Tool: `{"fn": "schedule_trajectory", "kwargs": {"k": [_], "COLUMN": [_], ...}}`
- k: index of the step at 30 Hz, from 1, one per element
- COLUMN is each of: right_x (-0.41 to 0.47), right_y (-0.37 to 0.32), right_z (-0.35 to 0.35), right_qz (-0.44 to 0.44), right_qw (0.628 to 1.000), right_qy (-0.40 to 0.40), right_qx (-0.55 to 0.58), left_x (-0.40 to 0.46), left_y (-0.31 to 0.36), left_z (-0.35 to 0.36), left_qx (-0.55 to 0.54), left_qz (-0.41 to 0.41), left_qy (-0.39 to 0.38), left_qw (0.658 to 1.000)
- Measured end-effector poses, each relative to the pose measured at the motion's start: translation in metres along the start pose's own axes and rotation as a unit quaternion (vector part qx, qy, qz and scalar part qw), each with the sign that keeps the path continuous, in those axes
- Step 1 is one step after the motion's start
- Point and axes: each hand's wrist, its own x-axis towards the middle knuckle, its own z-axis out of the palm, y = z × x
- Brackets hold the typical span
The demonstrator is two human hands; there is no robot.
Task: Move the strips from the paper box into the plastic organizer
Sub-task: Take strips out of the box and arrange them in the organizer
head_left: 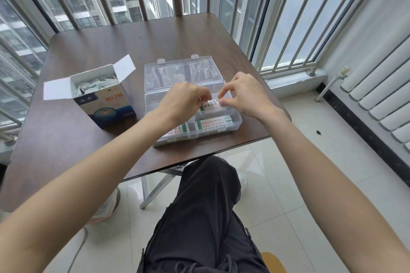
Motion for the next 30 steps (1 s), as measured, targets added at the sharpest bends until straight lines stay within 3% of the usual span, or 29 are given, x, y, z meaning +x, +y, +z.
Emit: {"fn": "schedule_trajectory", "kwargs": {"k": [5, 12, 16, 19, 23, 30], "right_x": [0.003, 0.006, 0.010, 0.012, 0.013, 0.015], "right_y": [-0.008, -0.007, -0.005, -0.005, -0.004, -0.007], "right_z": [0.004, -0.001, -0.001, -0.003, -0.006, -0.007], "right_qz": [-0.016, -0.033, -0.032, -0.044, -0.057, -0.074], "right_qw": [0.999, 0.999, 0.996, 0.995, 0.994, 0.992], "right_qy": [-0.008, -0.028, -0.079, -0.085, -0.094, -0.102], "right_qx": [-0.035, -0.022, -0.020, -0.016, -0.027, -0.019], "left_x": [-0.002, 0.003, 0.006, 0.007, 0.005, 0.010], "left_y": [-0.007, -0.011, -0.012, -0.015, -0.014, -0.013], "left_z": [-0.002, -0.007, -0.008, -0.009, -0.007, -0.008], "left_qx": [0.023, 0.097, 0.051, 0.030, 0.106, 0.064], "left_qz": [-0.002, -0.022, -0.034, -0.040, -0.011, -0.035], "left_qy": [0.045, -0.039, -0.101, -0.100, -0.092, -0.090], "left_qw": [0.999, 0.994, 0.993, 0.994, 0.990, 0.993]}}
